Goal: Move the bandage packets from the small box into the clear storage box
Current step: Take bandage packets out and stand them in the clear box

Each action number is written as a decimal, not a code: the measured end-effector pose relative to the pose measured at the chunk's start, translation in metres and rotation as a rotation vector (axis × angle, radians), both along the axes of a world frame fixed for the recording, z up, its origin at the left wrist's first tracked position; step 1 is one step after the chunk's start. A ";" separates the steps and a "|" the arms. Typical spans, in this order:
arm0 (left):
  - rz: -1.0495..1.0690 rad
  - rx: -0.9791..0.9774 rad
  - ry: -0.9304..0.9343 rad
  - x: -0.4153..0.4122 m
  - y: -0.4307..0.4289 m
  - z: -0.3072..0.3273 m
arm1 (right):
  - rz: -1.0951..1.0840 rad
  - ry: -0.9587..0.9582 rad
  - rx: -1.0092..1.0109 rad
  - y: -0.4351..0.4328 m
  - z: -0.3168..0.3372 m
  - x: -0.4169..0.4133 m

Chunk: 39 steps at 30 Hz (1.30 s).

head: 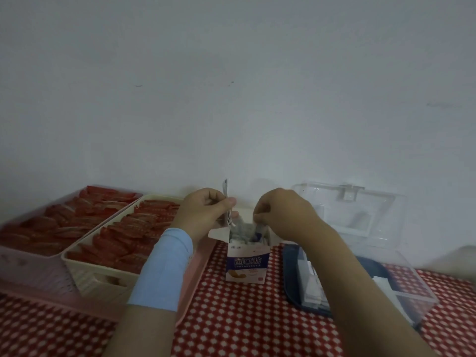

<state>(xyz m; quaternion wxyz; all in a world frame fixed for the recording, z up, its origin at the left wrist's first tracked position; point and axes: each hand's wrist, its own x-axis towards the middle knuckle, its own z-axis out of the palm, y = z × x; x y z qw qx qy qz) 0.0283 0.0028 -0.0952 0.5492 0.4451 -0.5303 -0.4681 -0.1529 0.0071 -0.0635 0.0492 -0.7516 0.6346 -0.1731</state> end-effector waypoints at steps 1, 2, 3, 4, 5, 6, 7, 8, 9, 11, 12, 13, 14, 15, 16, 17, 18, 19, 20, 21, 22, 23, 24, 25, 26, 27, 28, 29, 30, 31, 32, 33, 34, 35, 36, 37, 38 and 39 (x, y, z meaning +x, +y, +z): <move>0.015 -0.005 -0.002 0.001 -0.001 -0.001 | 0.022 -0.076 -0.018 0.002 0.005 -0.003; 0.027 -0.008 -0.001 0.002 -0.001 -0.001 | 0.043 -0.131 -0.035 0.003 0.010 -0.006; 0.036 -0.013 0.000 0.003 -0.002 -0.001 | 0.058 -0.161 -0.048 0.003 0.014 -0.008; 0.043 -0.020 -0.005 0.005 -0.002 -0.001 | 0.070 -0.181 -0.055 0.004 0.017 -0.009; 0.059 -0.033 -0.017 0.007 -0.002 0.000 | 0.079 -0.203 -0.054 0.005 0.020 -0.010; 0.082 -0.050 -0.032 0.009 -0.003 0.001 | 0.090 -0.233 -0.055 0.006 0.022 -0.011; 0.101 -0.069 -0.039 0.011 -0.004 0.001 | 0.104 -0.266 -0.066 0.007 0.024 -0.012; 0.107 -0.081 -0.032 0.013 -0.004 0.003 | 0.120 -0.299 -0.081 0.008 0.026 -0.013; 0.098 -0.087 -0.012 0.013 -0.004 0.004 | 0.141 -0.329 -0.092 0.010 0.028 -0.014; 0.039 -0.072 0.036 0.008 0.000 0.007 | 0.182 -0.362 -0.093 0.013 0.033 -0.014; -0.003 -0.055 0.047 0.004 0.003 0.008 | 0.192 -0.363 -0.097 0.015 0.035 -0.014; -0.040 -0.040 0.044 -0.001 0.005 0.008 | 0.194 -0.357 -0.107 0.016 0.037 -0.013; -0.070 -0.027 0.032 -0.005 0.007 0.008 | 0.197 -0.357 -0.116 0.017 0.040 -0.013; -0.095 -0.018 0.021 -0.008 0.007 0.007 | 0.206 -0.369 -0.122 0.018 0.041 -0.013; -0.125 -0.012 0.022 -0.010 0.007 0.006 | 0.225 -0.394 -0.123 0.020 0.043 -0.014; -0.171 -0.006 0.044 -0.011 0.007 0.005 | 0.248 -0.426 -0.123 0.022 0.045 -0.015; -0.239 0.005 0.086 -0.012 0.009 0.005 | 0.268 -0.456 -0.116 0.025 0.047 -0.016; -0.313 0.022 0.133 -0.012 0.010 0.004 | 0.285 -0.479 -0.105 0.026 0.047 -0.016; -0.380 0.041 0.174 -0.013 0.012 0.004 | 0.296 -0.496 -0.097 0.027 0.047 -0.015; -0.436 0.058 0.210 -0.014 0.014 0.003 | 0.297 -0.510 -0.095 0.028 0.045 -0.015; -0.481 0.069 0.243 -0.016 0.016 0.003 | 0.293 -0.524 -0.100 0.028 0.043 -0.013; -0.515 0.074 0.267 -0.018 0.018 0.002 | 0.285 -0.534 -0.112 0.027 0.041 -0.013; -0.540 0.076 0.281 -0.020 0.019 0.002 | 0.274 -0.542 -0.125 0.026 0.038 -0.012; -0.555 0.083 0.289 -0.022 0.021 0.002 | 0.267 -0.557 -0.128 0.026 0.036 -0.012; -0.564 0.090 0.301 -0.025 0.022 0.002 | 0.267 -0.590 -0.112 0.026 0.033 -0.013; -0.570 0.098 0.317 -0.028 0.024 0.004 | 0.269 -0.642 -0.083 0.026 0.031 -0.014; -0.572 0.108 0.340 -0.031 0.026 0.005 | 0.269 -0.690 -0.056 0.028 0.028 -0.013; -0.569 0.122 0.366 -0.034 0.027 0.006 | 0.263 -0.720 -0.049 0.029 0.026 -0.013; -0.568 0.132 0.393 -0.038 0.028 0.006 | 0.255 -0.734 -0.062 0.032 0.024 -0.012; -0.570 0.141 0.416 -0.040 0.029 0.006 | 0.245 -0.737 -0.086 0.033 0.022 -0.012; -0.575 0.143 0.436 -0.043 0.030 0.005 | 0.234 -0.743 -0.111 0.034 0.021 -0.011; -0.579 0.146 0.451 -0.045 0.031 0.006 | 0.219 -0.752 -0.131 0.035 0.019 -0.012; -0.578 0.149 0.462 -0.046 0.031 0.005 | 0.200 -0.756 -0.148 0.036 0.017 -0.013; -0.575 0.149 0.468 -0.048 0.032 0.006 | 0.179 -0.739 -0.176 0.037 0.016 -0.016; -0.572 0.144 0.468 -0.049 0.033 0.007 | 0.163 -0.692 -0.215 0.039 0.017 -0.019; -0.573 0.141 0.478 -0.050 0.034 0.007 | 0.165 -0.618 -0.254 0.042 0.017 -0.023; -0.582 0.143 0.500 -0.051 0.034 0.008 | 0.199 -0.550 -0.272 0.047 0.019 -0.029; -0.598 0.151 0.538 -0.052 0.036 0.009 | 0.246 -0.495 -0.256 0.052 0.021 -0.033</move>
